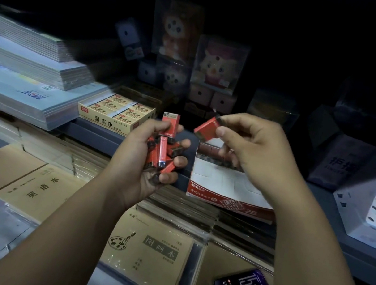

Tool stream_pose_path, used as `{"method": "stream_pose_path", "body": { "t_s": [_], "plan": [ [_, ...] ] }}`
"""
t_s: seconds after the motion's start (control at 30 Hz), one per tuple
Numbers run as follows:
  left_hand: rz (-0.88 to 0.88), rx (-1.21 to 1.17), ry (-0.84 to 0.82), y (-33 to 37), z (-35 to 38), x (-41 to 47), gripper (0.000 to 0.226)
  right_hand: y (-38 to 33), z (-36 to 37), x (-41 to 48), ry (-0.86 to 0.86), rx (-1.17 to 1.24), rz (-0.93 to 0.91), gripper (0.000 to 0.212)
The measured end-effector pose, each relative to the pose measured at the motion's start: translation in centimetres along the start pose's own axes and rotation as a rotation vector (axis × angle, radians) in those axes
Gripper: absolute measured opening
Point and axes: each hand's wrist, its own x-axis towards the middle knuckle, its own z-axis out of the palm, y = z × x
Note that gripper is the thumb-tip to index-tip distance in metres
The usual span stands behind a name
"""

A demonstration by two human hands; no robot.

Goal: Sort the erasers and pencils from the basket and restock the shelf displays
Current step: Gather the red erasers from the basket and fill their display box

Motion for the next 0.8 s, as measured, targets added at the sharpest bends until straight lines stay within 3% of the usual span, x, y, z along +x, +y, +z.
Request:
{"method": "stream_pose_path", "body": {
  "t_s": [0.33, 0.6, 0.8],
  "plan": [
    [0.0, 0.014, 0.026, -0.2, 0.3, 0.0, 0.023, 2.4, -5.4, -0.1, 0.13, -0.516, 0.19, 0.022],
    [0.011, 0.031, 0.032, -0.2, 0.5, -0.2, 0.023, 3.7, -5.2, 0.0, 0.088, -0.606, 0.273, 0.025],
    [0.01, 0.035, 0.032, -0.2, 0.4, -0.2, 0.024, 4.6, -4.9, -0.2, 0.109, -0.585, 0.261, 0.006]
  ]
}}
